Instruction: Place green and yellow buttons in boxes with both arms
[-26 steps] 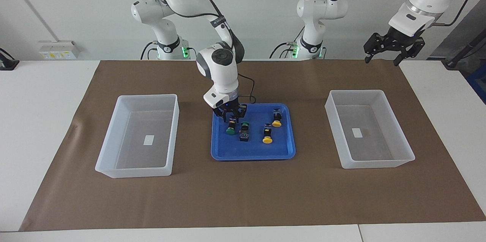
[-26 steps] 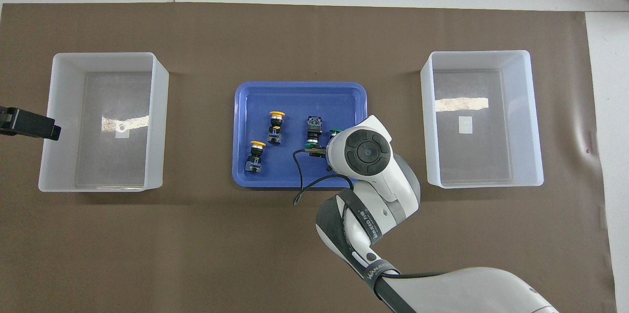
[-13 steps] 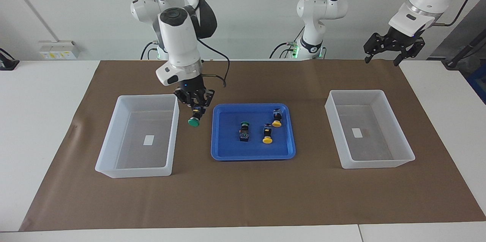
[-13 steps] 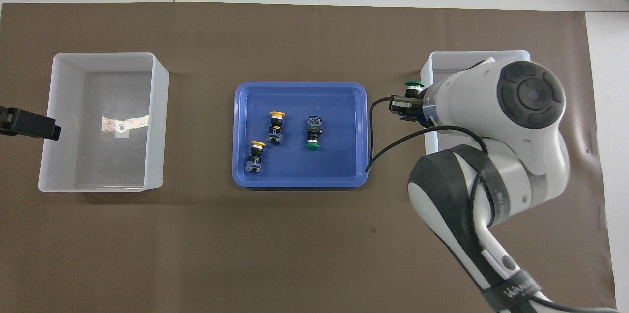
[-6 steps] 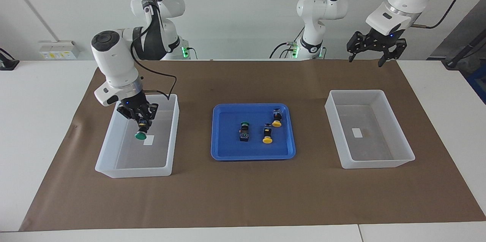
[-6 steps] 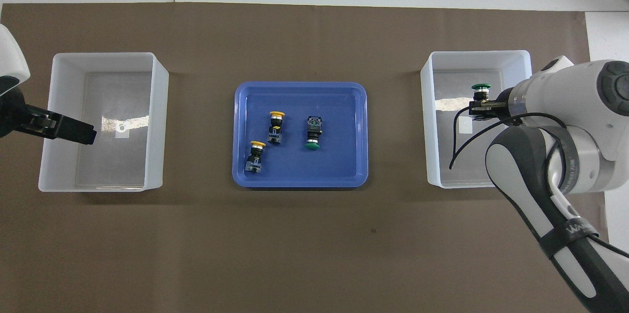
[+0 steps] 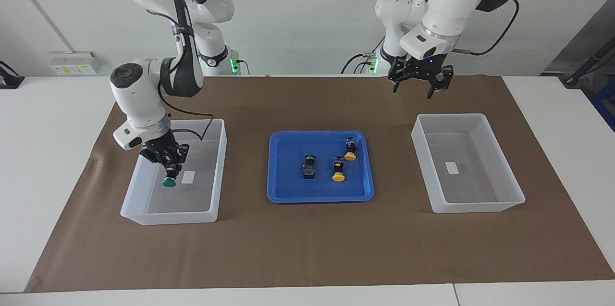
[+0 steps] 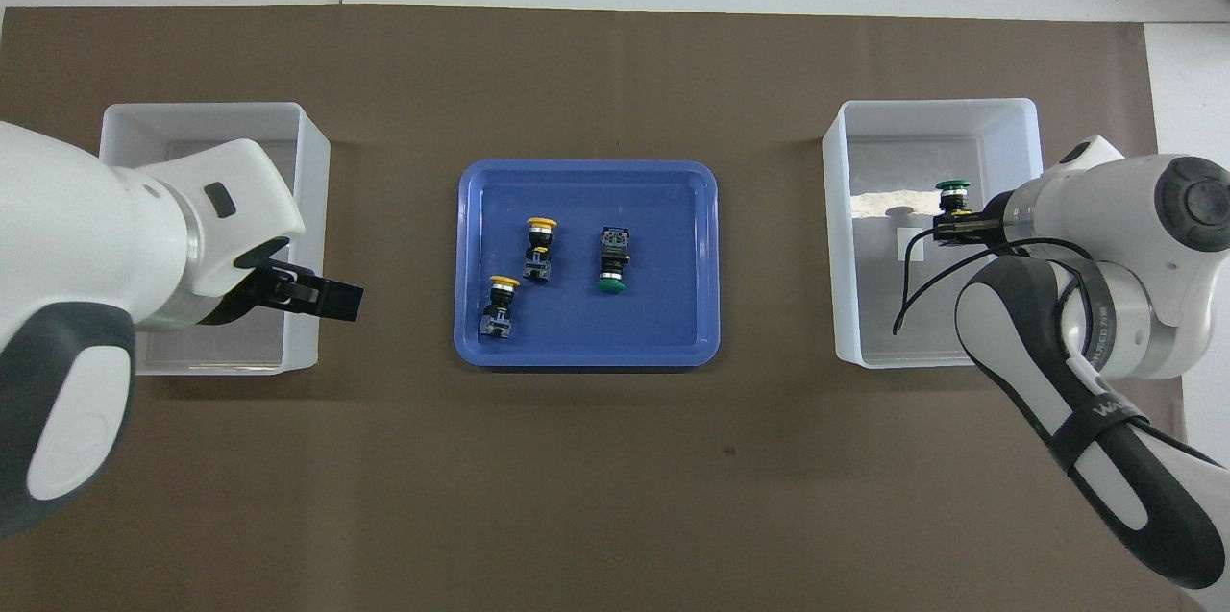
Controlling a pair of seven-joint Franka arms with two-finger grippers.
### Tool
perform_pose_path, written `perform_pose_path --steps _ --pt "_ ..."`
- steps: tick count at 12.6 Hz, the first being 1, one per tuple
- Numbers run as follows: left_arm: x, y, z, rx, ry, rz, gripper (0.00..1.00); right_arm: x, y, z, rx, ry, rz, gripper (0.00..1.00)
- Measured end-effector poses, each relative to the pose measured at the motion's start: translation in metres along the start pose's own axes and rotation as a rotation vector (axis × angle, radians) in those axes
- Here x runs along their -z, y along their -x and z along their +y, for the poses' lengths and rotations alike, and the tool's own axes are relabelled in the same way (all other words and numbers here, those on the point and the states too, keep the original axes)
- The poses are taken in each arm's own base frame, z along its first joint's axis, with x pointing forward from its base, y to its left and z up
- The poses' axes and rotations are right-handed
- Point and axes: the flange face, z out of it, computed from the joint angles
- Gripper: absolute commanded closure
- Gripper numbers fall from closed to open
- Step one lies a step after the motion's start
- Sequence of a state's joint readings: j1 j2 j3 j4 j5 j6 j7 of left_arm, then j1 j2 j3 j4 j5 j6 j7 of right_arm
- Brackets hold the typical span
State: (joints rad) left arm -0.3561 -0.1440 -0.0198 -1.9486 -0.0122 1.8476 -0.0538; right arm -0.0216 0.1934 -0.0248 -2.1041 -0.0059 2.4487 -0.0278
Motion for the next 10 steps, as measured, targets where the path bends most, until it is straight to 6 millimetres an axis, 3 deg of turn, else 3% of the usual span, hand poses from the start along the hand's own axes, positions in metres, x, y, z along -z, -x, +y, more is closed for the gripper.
perform_pose_path --steps 2,3,6,8,10 --pt "-0.038 -0.008 0.024 0.023 -0.005 -0.003 0.00 -0.012 0.000 -0.001 0.001 0.000 0.003 0.20" --pt "-0.063 -0.016 0.038 0.030 -0.021 -0.006 0.00 -0.015 0.000 -0.001 0.001 0.000 0.002 0.00" --pt "-0.126 -0.031 0.067 0.037 -0.044 0.000 0.00 -0.015 -0.001 -0.001 0.003 0.000 0.003 0.00" --pt "-0.145 -0.030 0.071 0.027 -0.065 -0.014 0.00 -0.008 -0.004 -0.005 0.009 -0.002 0.018 0.00" --pt "-0.171 -0.031 0.089 0.054 -0.123 0.003 0.00 0.012 -0.010 -0.012 0.012 -0.006 0.043 0.00"
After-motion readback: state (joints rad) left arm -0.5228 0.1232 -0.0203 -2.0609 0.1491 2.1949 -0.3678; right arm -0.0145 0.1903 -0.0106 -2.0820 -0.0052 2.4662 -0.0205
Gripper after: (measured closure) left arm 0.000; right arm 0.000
